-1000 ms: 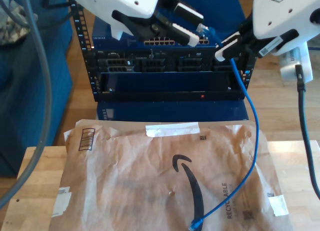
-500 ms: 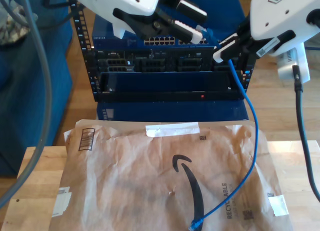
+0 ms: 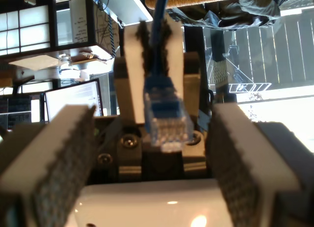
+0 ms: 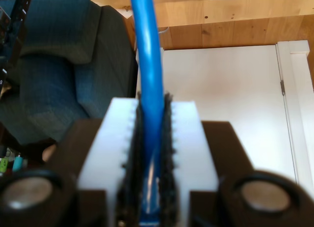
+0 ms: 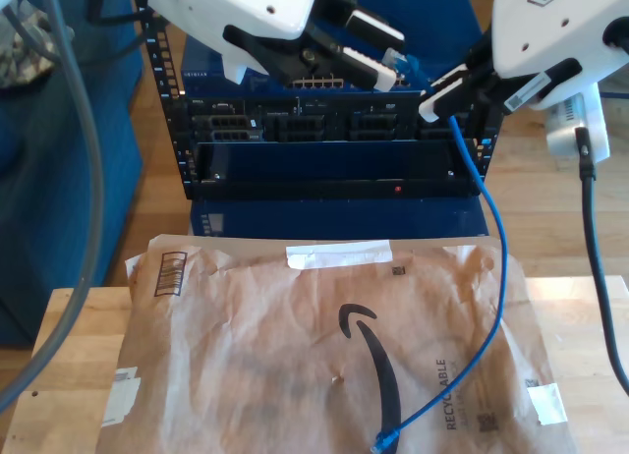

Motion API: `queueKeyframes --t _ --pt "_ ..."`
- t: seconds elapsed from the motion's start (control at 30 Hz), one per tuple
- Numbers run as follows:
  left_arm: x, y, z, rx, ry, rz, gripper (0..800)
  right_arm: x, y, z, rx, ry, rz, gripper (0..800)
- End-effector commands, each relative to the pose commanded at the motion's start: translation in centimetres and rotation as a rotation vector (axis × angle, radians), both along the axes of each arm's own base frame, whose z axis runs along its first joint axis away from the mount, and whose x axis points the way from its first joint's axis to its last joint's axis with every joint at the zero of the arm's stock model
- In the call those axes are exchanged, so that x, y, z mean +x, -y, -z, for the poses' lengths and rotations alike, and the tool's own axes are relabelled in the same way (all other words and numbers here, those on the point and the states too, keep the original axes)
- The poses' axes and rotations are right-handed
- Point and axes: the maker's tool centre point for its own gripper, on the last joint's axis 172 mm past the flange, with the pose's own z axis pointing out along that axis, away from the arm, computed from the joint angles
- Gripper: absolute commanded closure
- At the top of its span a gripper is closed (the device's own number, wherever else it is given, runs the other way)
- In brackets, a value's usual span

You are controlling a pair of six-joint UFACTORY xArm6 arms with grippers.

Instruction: Grab the cable and plug it in

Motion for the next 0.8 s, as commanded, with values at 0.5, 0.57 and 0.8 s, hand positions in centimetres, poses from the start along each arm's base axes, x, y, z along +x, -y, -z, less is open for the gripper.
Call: queueKeyframes --t 0.5,0.57,0.8 --pt "-0.1 0.0 1.2 -0.001 -0.022 0.003 780 -0.2 -0.3 0.1 0.000 -0.003 -0.010 731" --pt "0.0 -0.1 1.2 0.001 -0.020 0.002 793 -0.5 -0.8 0.2 -0.001 -0.003 -0.027 335" --pt "0.9 -1.3 0.6 -0.010 -0.018 -0.035 794 -0.9 -1.2 0.3 -0.019 0.077 -0.120 2"
